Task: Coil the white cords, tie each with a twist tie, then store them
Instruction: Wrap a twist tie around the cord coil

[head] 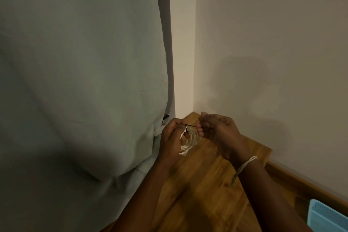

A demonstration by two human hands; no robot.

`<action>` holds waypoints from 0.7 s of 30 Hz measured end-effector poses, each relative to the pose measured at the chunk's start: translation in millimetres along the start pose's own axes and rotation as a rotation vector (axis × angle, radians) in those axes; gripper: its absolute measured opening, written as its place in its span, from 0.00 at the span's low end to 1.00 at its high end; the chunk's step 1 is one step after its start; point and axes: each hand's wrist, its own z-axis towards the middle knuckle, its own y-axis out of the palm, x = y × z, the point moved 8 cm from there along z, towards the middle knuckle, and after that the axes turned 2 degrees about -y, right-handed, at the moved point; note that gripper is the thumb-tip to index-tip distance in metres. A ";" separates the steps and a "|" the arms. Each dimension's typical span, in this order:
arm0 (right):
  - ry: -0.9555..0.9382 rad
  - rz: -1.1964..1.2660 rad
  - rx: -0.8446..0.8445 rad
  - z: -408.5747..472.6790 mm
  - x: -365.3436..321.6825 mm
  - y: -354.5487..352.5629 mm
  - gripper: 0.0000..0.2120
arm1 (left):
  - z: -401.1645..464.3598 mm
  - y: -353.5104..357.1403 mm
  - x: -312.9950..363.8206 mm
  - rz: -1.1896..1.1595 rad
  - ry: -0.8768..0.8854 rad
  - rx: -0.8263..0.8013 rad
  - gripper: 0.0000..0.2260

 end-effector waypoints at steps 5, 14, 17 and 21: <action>0.019 -0.242 0.010 -3.5 21.8 -0.9 0.10 | -1.9 6.8 5.5 0.030 0.005 -0.020 0.04; -0.245 -0.471 0.105 -13.5 23.4 5.0 0.06 | 0.3 5.5 18.8 -0.014 0.049 -0.020 0.10; -0.265 -0.548 0.002 -14.5 21.6 11.1 0.06 | 1.8 1.1 25.9 0.012 0.105 -0.016 0.11; -0.356 -0.539 0.024 -1.2 -19.0 -9.2 0.06 | -0.6 -4.2 32.0 0.044 0.150 -0.068 0.12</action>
